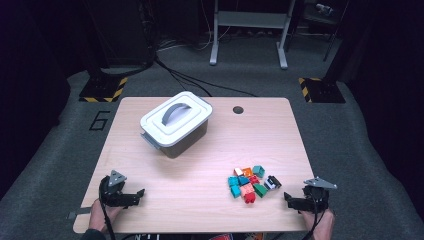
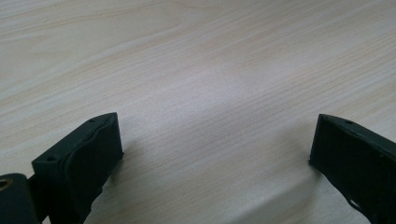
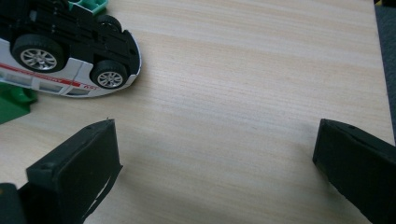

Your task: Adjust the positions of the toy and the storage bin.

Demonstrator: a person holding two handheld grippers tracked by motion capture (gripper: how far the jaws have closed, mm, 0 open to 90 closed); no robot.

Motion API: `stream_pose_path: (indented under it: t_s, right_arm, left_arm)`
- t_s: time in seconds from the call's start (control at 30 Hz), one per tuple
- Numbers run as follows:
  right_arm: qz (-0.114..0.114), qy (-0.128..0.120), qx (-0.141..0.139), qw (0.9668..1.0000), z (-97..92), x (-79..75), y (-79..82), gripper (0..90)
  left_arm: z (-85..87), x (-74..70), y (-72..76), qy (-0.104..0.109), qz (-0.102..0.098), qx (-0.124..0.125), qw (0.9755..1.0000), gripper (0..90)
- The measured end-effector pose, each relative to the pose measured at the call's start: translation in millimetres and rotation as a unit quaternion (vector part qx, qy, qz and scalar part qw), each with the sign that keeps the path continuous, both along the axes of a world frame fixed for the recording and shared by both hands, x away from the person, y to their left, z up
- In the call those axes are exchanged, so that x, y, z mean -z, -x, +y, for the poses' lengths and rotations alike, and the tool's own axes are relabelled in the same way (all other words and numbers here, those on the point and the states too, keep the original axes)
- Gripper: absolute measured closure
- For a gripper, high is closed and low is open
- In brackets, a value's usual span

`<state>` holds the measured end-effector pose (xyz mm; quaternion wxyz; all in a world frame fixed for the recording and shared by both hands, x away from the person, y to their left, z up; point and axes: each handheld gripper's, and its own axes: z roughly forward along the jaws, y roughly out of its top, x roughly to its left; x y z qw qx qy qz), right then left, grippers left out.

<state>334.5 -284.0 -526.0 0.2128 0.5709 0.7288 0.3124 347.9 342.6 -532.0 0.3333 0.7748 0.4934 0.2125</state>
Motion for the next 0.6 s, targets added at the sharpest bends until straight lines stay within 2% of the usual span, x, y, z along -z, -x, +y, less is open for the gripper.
stream_pose_path:
  t_s: [0.1, 0.23, 0.3, 0.47, 0.6]
  right_arm:
    - [-0.007, 0.022, -0.009, 0.9997, 2.4, 2.0, -4.1, 0.0]
    - [-0.018, 0.018, -0.009, 0.9996, 1.6, 3.9, -3.2, 0.0]
    - [-0.017, 0.019, -0.009, 0.9996, 1.4, 4.0, -3.0, 0.0]
    - [-0.018, 0.017, -0.015, 0.9996, -0.4, 4.0, -3.0, 0.0]
    - [-0.019, 0.018, -0.02, 0.9995, -1.1, 4.2, -3.7, 0.0]
  left_arm:
    - [0.9, -0.4, -1.7, -0.002, 0.001, 0.013, 0.9999, 2.3]
    - [0.2, -4.1, -6.2, -0.01, 0.019, 0.019, 0.9996, 2.8]
    - [-1.1, -5.6, -8.4, 0.003, 0.013, 0.016, 0.9998, 3.2]
    - [-4.3, -21.9, -17.3, 0.005, 0.005, 0.036, 0.9993, 4.3]
    - [-8.4, -40.6, -27.3, 0.024, -0.004, 0.051, 0.9984, 6.0]
